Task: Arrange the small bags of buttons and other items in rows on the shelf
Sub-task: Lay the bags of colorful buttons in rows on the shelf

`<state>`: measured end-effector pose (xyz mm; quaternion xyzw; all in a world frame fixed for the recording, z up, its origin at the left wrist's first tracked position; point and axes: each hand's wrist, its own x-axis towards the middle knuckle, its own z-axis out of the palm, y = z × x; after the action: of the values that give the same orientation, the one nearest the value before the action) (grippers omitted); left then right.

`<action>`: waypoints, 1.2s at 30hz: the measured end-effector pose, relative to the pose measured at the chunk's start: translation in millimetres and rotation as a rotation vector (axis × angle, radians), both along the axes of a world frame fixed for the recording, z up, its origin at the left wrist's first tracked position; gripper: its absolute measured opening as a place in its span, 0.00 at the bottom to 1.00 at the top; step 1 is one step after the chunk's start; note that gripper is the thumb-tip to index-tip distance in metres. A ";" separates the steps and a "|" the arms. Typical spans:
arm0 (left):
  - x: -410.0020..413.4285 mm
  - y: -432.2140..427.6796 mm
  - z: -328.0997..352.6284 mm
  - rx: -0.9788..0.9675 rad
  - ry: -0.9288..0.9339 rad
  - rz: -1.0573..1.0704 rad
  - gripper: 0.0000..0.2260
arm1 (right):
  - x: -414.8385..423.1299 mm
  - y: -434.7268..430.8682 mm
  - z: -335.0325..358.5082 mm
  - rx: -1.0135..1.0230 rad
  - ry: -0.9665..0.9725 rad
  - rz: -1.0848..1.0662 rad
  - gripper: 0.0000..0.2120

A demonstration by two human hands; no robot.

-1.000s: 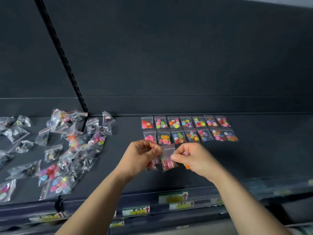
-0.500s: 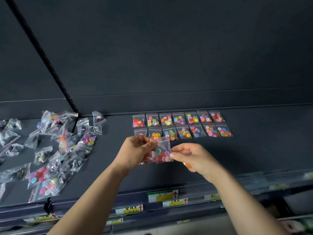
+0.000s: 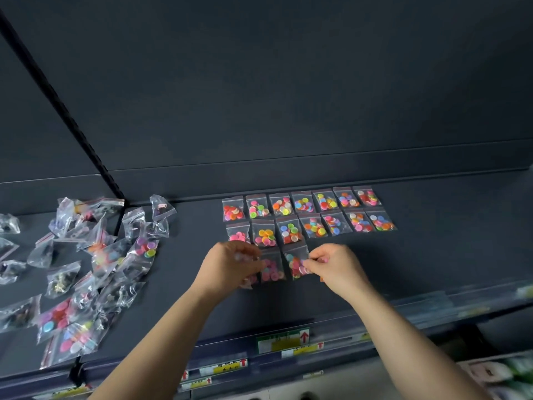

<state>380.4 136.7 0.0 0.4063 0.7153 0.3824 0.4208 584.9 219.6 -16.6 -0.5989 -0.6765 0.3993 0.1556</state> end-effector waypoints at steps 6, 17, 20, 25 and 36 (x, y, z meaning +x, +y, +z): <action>2.0 5.8 -5.8 -0.013 0.170 -0.038 0.10 | 6.0 4.2 -3.8 0.206 0.011 0.194 0.16; 13.9 0.5 -7.7 -0.012 0.092 0.071 0.10 | 6.9 5.1 -8.3 0.234 -0.112 0.309 0.21; 16.6 0.9 -5.3 -0.001 0.077 0.094 0.10 | 9.5 5.5 -7.7 0.203 -0.085 0.308 0.22; 31.4 5.3 9.3 0.023 -0.047 0.093 0.08 | 19.7 14.0 10.6 -0.256 0.457 0.097 0.14; 84.0 25.7 25.7 0.043 -0.396 -0.007 0.06 | 47.2 24.3 33.1 -0.410 0.688 0.109 0.13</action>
<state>464.3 162.4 25.7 0.3345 0.6088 0.4687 0.5456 632.1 243.9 16.5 -0.4121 -0.5220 0.7108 0.2290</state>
